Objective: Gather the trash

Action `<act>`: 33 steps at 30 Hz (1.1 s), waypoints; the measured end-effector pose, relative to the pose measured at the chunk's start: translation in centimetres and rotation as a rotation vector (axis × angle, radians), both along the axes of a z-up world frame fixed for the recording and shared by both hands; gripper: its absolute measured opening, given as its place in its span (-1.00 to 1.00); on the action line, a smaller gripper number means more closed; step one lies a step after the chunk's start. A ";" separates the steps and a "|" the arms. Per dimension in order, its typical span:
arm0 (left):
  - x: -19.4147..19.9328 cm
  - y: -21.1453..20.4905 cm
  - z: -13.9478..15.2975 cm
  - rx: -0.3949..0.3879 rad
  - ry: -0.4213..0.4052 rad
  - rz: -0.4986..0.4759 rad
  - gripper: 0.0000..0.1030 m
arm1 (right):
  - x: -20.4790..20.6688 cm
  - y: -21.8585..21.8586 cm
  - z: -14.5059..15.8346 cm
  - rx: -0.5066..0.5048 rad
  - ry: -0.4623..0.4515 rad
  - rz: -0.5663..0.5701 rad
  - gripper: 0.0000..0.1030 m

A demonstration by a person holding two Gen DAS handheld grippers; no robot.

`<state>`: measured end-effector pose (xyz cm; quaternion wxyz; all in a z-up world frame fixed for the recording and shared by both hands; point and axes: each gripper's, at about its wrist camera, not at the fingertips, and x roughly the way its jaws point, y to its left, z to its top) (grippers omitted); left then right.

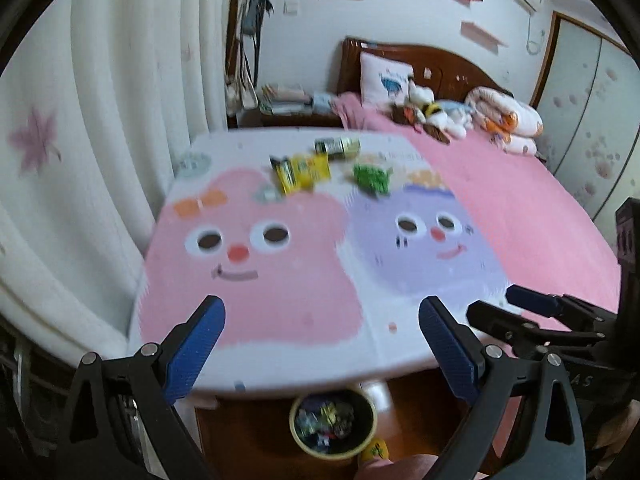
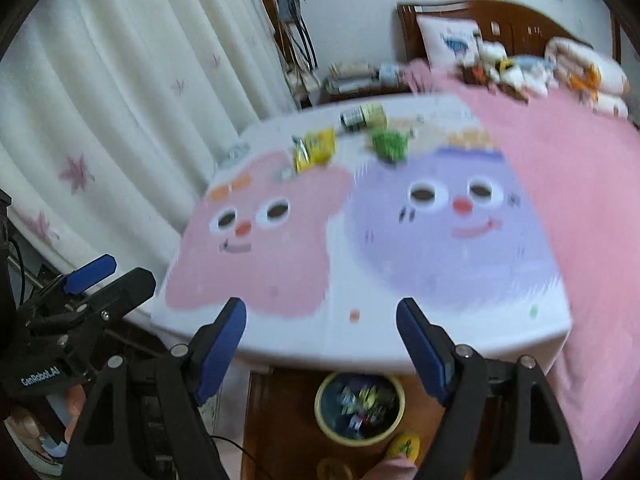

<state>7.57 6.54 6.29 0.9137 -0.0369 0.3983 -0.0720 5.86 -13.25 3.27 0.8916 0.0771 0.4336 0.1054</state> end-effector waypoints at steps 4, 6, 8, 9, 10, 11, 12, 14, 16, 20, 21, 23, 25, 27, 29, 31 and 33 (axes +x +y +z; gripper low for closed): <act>3.3 0.3 1.4 -0.001 -0.002 0.021 0.87 | 2.8 -0.3 1.8 -0.026 -0.041 0.010 0.51; 5.5 0.4 1.7 -0.014 0.006 0.035 0.87 | 4.7 -0.7 2.4 -0.040 -0.059 0.021 0.51; 7.3 0.4 1.8 -0.023 0.018 0.050 0.88 | 7.4 -1.3 2.7 -0.062 -0.074 0.038 0.51; 8.7 0.3 1.7 -0.030 0.030 0.059 0.87 | 8.1 -1.6 2.8 -0.068 -0.077 0.042 0.51; 10.2 0.1 1.5 -0.039 0.041 0.069 0.87 | 9.7 -2.0 2.7 -0.073 -0.079 0.051 0.51; 11.8 0.0 1.3 -0.047 0.049 0.080 0.87 | 10.9 -2.3 2.6 -0.075 -0.079 0.061 0.51; 13.3 -0.2 1.0 -0.052 0.057 0.091 0.87 | 12.8 -2.8 2.4 -0.077 -0.079 0.079 0.51; 16.5 -0.8 0.1 -0.051 0.085 0.123 0.87 | 15.5 -3.5 2.0 -0.092 -0.070 0.095 0.51; 19.7 -1.3 -0.7 -0.065 0.113 0.144 0.87 | 18.8 -4.3 1.4 -0.099 -0.052 0.121 0.51; 26.2 -2.9 -3.5 -0.078 0.206 0.172 0.87 | 25.3 -5.5 -0.4 -0.141 -0.020 0.179 0.51; 27.3 -3.3 -4.1 -0.082 0.224 0.178 0.87 | 26.8 -5.6 -0.9 -0.150 -0.011 0.193 0.51; 29.7 -4.0 -5.6 -0.078 0.259 0.196 0.87 | 29.3 -5.8 -2.1 -0.163 0.014 0.225 0.51; 32.1 -4.8 -7.2 -0.054 0.289 0.217 0.87 | 31.4 -5.7 -3.5 -0.177 0.036 0.258 0.51; 34.1 -5.4 -8.7 -0.027 0.317 0.230 0.87 | 33.3 -5.3 -5.1 -0.190 0.060 0.298 0.51; 35.9 -5.9 -10.4 -0.001 0.354 0.248 0.87 | 34.8 -4.8 -6.6 -0.209 0.082 0.329 0.52; 37.1 -6.1 -11.8 0.015 0.381 0.256 0.87 | 36.1 -4.2 -8.1 -0.226 0.106 0.352 0.52; 38.4 -6.3 -13.3 0.042 0.411 0.269 0.87 | 37.2 -3.7 -9.7 -0.236 0.131 0.366 0.52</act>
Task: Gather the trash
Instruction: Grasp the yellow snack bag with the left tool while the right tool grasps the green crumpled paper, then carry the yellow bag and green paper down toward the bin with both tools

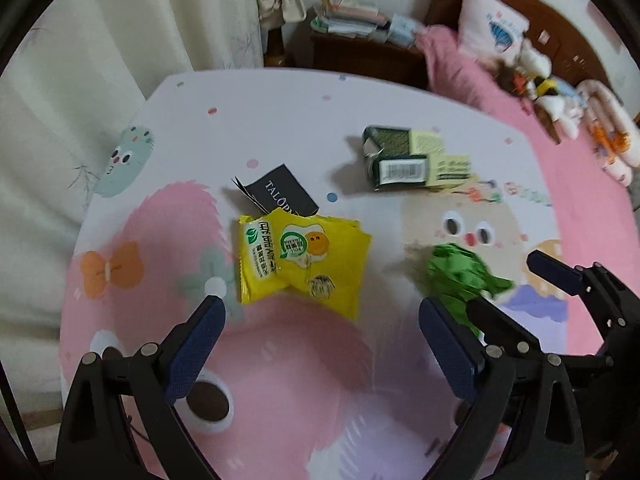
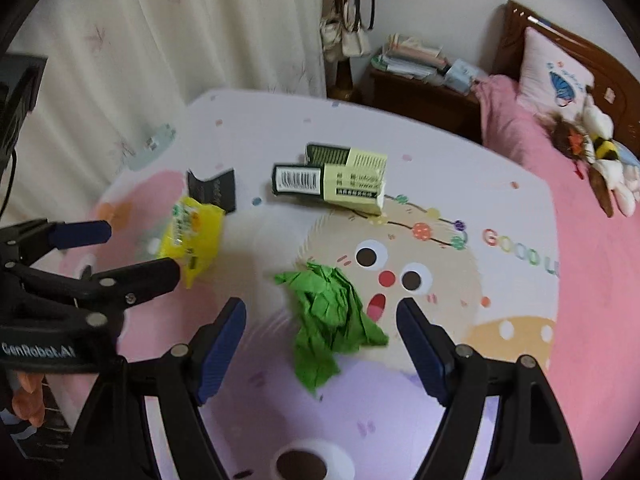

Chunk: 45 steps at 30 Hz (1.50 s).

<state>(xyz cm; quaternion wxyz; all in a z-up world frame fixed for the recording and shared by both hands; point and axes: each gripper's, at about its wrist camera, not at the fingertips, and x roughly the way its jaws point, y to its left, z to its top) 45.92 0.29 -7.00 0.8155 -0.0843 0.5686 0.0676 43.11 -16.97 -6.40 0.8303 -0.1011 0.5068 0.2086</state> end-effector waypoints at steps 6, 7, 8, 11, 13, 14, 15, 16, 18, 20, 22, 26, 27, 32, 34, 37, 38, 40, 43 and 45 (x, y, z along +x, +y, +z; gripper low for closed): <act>2.8 0.6 -3.2 0.047 0.050 0.071 0.87 | 1.3 0.7 -3.1 -0.011 0.065 0.034 0.51; 3.2 0.7 -3.6 0.050 0.051 0.081 0.85 | 1.5 0.8 -3.4 -0.010 0.068 0.041 0.51; 3.4 0.9 -3.8 0.052 0.052 0.087 0.80 | 1.5 0.8 -3.8 -0.011 0.072 0.048 0.51; 4.1 1.2 -4.6 0.050 0.065 0.099 0.52 | 1.6 0.9 -4.6 -0.028 0.085 0.057 0.27; 4.5 1.6 -5.3 0.027 0.080 0.108 0.23 | 1.7 0.8 -5.2 -0.033 0.100 0.059 -0.08; 4.5 1.8 -5.5 0.014 0.084 0.110 0.07 | 1.5 0.8 -5.3 -0.035 0.091 0.058 -0.13; 4.5 1.9 -5.8 -0.002 0.090 0.112 0.02 | 1.3 0.8 -5.4 -0.037 0.087 0.064 -0.16; 4.4 1.9 -6.0 -0.008 0.090 0.113 -0.03 | 1.2 0.8 -5.3 -0.038 0.080 0.067 -0.19; 4.2 2.1 -6.2 -0.009 0.080 0.112 -0.11 | 1.0 0.8 -5.3 -0.037 0.081 0.064 -0.23; 3.7 2.4 -6.3 -0.009 0.073 0.112 -0.36 | 0.9 0.6 -5.2 -0.027 0.087 0.060 -0.28; 3.2 2.5 -6.2 -0.030 0.063 0.110 -0.54 | 0.8 0.4 -5.2 -0.009 0.102 0.054 -0.31; 1.5 2.9 -5.2 -0.053 0.029 0.106 -0.84 | 0.4 -0.5 -4.6 0.043 0.125 0.026 -0.34; 0.9 3.1 -4.9 -0.063 0.021 0.107 -0.85 | 0.3 -0.7 -4.3 0.058 0.126 0.019 -0.34; -2.4 3.6 -2.9 -0.127 -0.017 0.106 -0.87 | -1.0 -1.5 -2.8 0.126 0.133 -0.008 -0.35; -4.0 3.4 -1.8 -0.155 -0.040 0.093 -0.87 | -1.8 -1.9 -2.2 0.161 0.145 -0.026 -0.35; -6.4 3.1 0.2 -0.188 -0.077 0.065 -0.87 | -3.4 -2.2 -1.1 0.199 0.152 -0.043 -0.35; -7.2 3.1 0.8 -0.194 -0.088 0.057 -0.87 | -4.1 -2.3 -0.7 0.209 0.152 -0.048 -0.35; -9.2 2.9 2.3 -0.200 -0.113 0.034 -0.87 | -5.6 -2.3 0.0 0.235 0.155 -0.059 -0.35; -12.2 2.7 4.3 -0.199 -0.144 -0.008 -0.87 | -8.1 -2.1 1.1 0.263 0.156 -0.073 -0.35; -14.4 2.6 5.6 -0.183 -0.165 -0.048 -0.87 | -10.1 -1.8 2.1 0.270 0.145 -0.077 -0.35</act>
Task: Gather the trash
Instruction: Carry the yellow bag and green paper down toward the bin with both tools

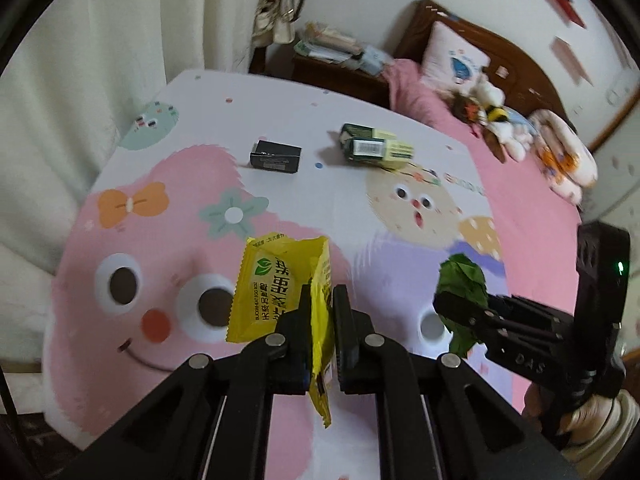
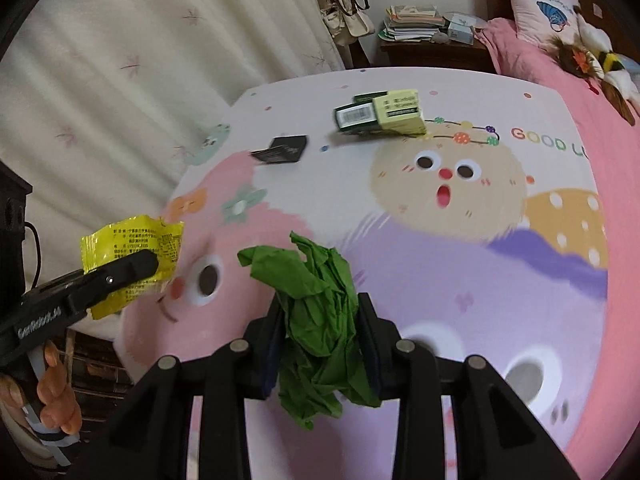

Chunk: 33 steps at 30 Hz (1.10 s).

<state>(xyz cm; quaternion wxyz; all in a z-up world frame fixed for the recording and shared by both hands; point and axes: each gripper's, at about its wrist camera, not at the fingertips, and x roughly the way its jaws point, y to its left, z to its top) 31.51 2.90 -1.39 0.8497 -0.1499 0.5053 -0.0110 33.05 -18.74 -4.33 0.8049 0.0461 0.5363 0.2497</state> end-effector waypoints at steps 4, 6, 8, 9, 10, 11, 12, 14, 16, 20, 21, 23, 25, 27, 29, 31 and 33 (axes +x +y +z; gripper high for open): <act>-4.7 0.0 2.3 0.037 -0.045 -0.082 -0.87 | -4.4 1.0 1.6 0.011 -0.020 -0.021 -0.35; -6.9 0.3 3.1 0.044 -0.065 -0.117 -0.87 | -7.1 1.6 2.3 0.018 -0.032 -0.042 -0.35; -9.2 0.6 3.7 0.061 -0.086 -0.151 -0.87 | -9.5 2.1 2.7 0.022 -0.039 -0.066 -0.35; -10.7 0.8 4.1 0.077 -0.098 -0.176 -0.87 | -10.9 2.5 2.9 0.025 -0.040 -0.082 -0.35; -11.6 1.0 4.2 0.087 -0.104 -0.190 -0.87 | -12.0 2.8 2.9 0.026 -0.039 -0.096 -0.35; -12.9 1.2 4.4 0.094 -0.110 -0.206 -0.87 | -13.5 3.2 2.9 0.027 -0.038 -0.113 -0.35; -14.1 1.5 4.4 0.095 -0.117 -0.225 -0.87 | -14.9 3.5 2.9 0.025 -0.037 -0.129 -0.35; -16.6 2.1 4.4 0.091 -0.127 -0.251 -0.87 | -17.2 4.1 2.7 0.017 -0.035 -0.160 -0.35; -19.1 2.8 3.9 0.080 -0.123 -0.275 -0.87 | -19.9 4.6 2.3 0.009 -0.027 -0.198 -0.35; -23.1 3.2 2.1 0.065 -0.100 -0.329 -0.87 | -24.7 5.7 1.3 -0.012 0.008 -0.234 -0.34; -24.1 3.1 1.6 0.059 -0.087 -0.343 -0.87 | -25.8 5.9 0.9 -0.021 0.027 -0.239 -0.34; -25.9 3.0 0.7 0.043 -0.065 -0.365 -0.87 | -27.3 6.0 0.5 -0.034 0.052 -0.246 -0.34; -27.4 2.8 -0.2 0.029 -0.047 -0.384 -0.87 | -28.6 6.1 0.1 -0.053 0.061 -0.246 -0.34; -28.5 2.5 -1.0 0.017 -0.027 -0.391 -0.87 | -29.6 6.3 -0.6 -0.074 0.080 -0.244 -0.34; -29.4 2.3 -1.7 0.004 -0.008 -0.388 -0.87 | -30.4 6.4 -1.4 -0.087 0.100 -0.241 -0.34; -29.9 2.0 -2.4 -0.002 0.011 -0.386 -0.87 | -31.1 6.6 -2.5 -0.090 0.123 -0.238 -0.34; -30.4 1.7 -3.3 -0.006 0.036 -0.384 -0.87 | -31.6 6.7 -3.8 -0.095 0.145 -0.235 -0.34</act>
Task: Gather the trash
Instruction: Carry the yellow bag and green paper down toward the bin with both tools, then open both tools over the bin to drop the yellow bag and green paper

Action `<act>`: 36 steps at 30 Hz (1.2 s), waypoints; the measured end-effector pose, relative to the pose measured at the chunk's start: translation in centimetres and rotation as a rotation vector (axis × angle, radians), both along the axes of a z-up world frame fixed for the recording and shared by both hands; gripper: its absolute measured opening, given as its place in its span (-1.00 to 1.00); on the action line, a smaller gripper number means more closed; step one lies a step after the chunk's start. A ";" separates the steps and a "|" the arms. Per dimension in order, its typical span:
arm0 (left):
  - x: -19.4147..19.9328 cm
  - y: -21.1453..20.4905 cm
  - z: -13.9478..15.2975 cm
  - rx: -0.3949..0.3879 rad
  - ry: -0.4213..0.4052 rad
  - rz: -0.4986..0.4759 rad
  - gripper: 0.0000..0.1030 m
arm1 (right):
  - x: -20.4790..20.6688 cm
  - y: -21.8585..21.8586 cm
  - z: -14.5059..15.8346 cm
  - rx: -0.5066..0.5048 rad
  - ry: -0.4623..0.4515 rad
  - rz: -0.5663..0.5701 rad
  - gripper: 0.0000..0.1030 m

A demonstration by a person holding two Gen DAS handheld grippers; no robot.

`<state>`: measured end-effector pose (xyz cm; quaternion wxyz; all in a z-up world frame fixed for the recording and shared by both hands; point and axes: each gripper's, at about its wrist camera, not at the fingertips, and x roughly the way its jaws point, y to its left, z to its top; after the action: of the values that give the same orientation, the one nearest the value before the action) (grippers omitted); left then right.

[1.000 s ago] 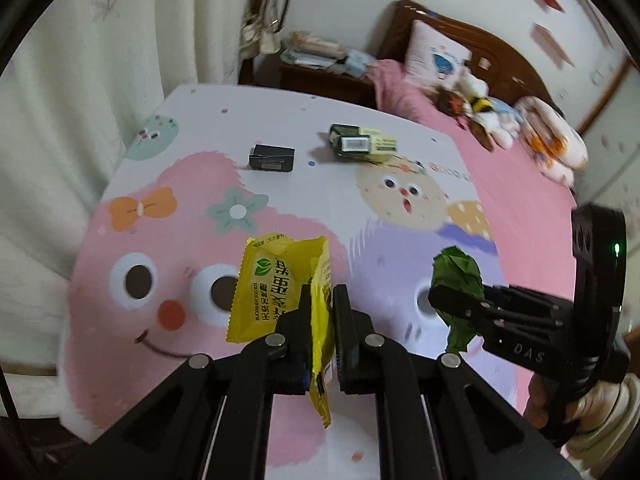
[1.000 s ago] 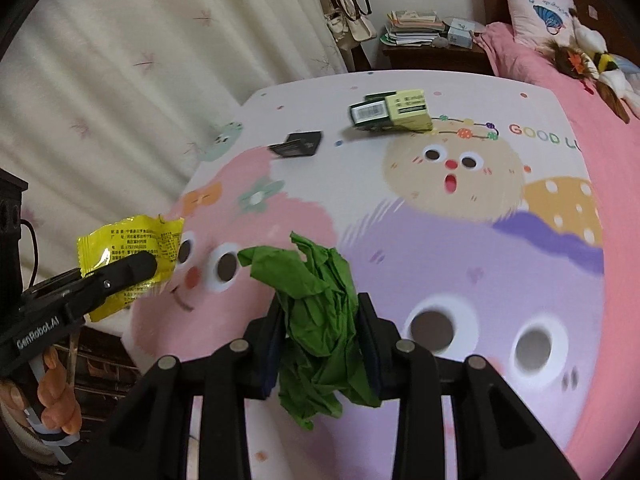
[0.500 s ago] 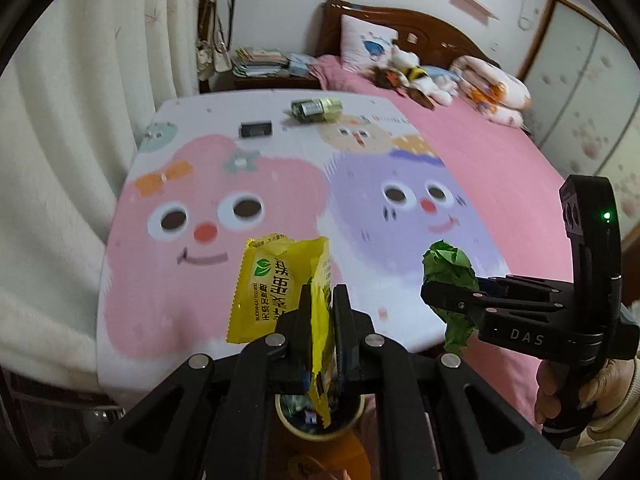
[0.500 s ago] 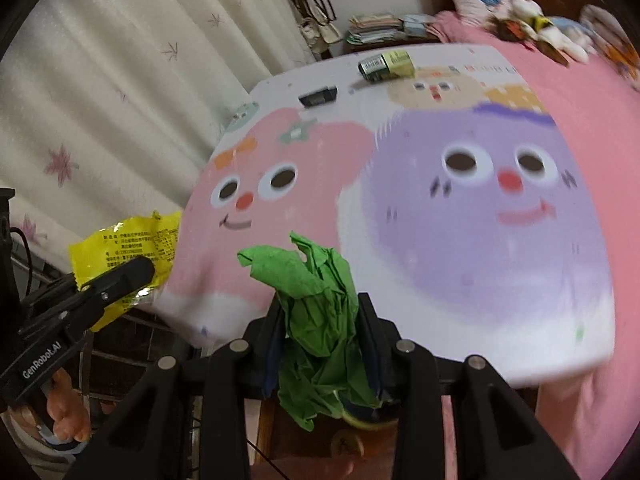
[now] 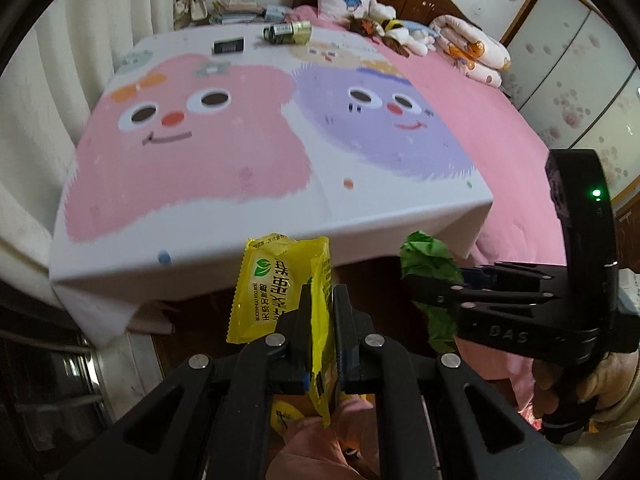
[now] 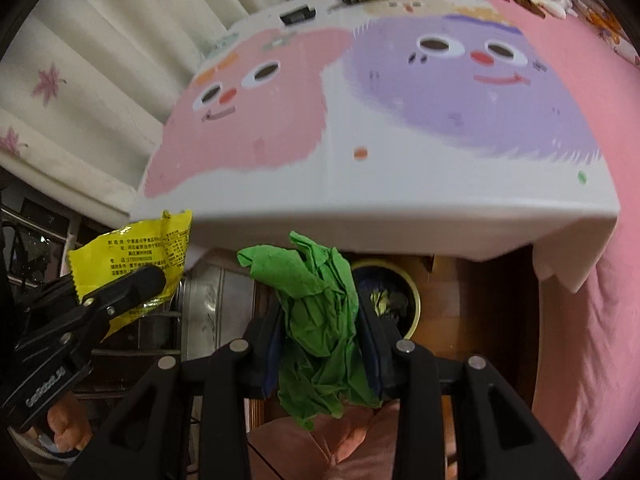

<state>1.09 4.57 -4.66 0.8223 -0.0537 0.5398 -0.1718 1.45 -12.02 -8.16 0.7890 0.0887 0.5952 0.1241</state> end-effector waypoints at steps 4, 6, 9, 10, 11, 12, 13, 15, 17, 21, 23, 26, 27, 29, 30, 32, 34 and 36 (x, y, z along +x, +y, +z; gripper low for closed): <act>-0.7 -0.7 -2.5 -0.004 0.049 0.011 -0.87 | -0.6 -0.1 -3.3 0.005 0.046 -0.007 -0.34; -0.8 -1.1 -4.6 -0.014 0.069 0.019 -0.87 | -0.7 -0.5 -6.1 0.011 0.074 -0.016 -0.34; -0.9 -2.2 -9.8 0.002 0.108 0.022 -0.86 | -0.9 -1.1 -11.3 0.013 0.121 -0.032 -0.34; -0.9 -2.4 -11.3 0.006 0.120 0.024 -0.86 | -1.0 -1.2 -12.7 0.010 0.135 -0.035 -0.34; -0.8 -2.9 -13.3 0.015 0.136 0.028 -0.86 | -1.1 -1.4 -14.8 0.004 0.154 -0.037 -0.34; -0.6 -3.3 -15.0 0.022 0.149 0.030 -0.86 | -1.1 -1.6 -16.8 -0.002 0.173 -0.040 -0.34; -0.5 -3.8 -16.5 0.028 0.156 0.030 -0.86 | -1.0 -1.7 -18.1 -0.003 0.184 -0.043 -0.33; -0.1 -4.6 -19.2 0.031 0.170 0.029 -0.86 | -0.8 -2.1 -21.5 -0.007 0.204 -0.054 -0.33; 0.3 -5.3 -21.6 0.031 0.188 0.030 -0.86 | -0.5 -2.3 -23.9 -0.011 0.212 -0.061 -0.31; 1.4 -6.5 -25.3 0.036 0.206 0.010 -0.86 | 0.3 -2.8 -28.4 0.000 0.236 -0.084 -0.28; 1.8 -7.1 -26.7 0.042 0.212 -0.005 -0.79 | 0.6 -2.9 -30.0 0.007 0.250 -0.092 -0.26; 2.4 -7.6 -28.0 0.055 0.210 -0.021 -0.54 | 1.3 -2.6 -31.4 0.010 0.267 -0.100 -0.24; 2.5 -7.7 -28.2 0.061 0.209 -0.021 -0.49 | 1.5 -2.6 -31.8 0.012 0.273 -0.102 -0.22; 3.1 -7.6 -28.4 0.076 0.202 -0.009 -0.03 | 1.8 -2.6 -32.3 0.005 0.274 -0.105 -0.08; 3.2 -7.3 -28.5 0.080 0.195 0.002 0.12 | 1.9 -2.6 -32.5 0.001 0.273 -0.102 -0.05; 3.7 -6.8 -28.2 0.068 0.192 0.022 0.46 | 2.2 -2.7 -32.6 0.015 0.268 -0.096 0.14; 4.0 -6.0 -28.0 0.056 0.198 0.048 0.60 | 2.4 -2.7 -32.3 0.028 0.258 -0.090 0.23; 4.1 -5.4 -27.6 0.059 0.203 0.077 0.73 | 2.5 -2.5 -31.8 0.020 0.246 -0.081 0.27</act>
<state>5.16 -0.79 -32.30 0.7705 -0.0675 0.6228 -0.1180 3.94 -14.57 -39.94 0.7133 0.1352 0.6823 0.0862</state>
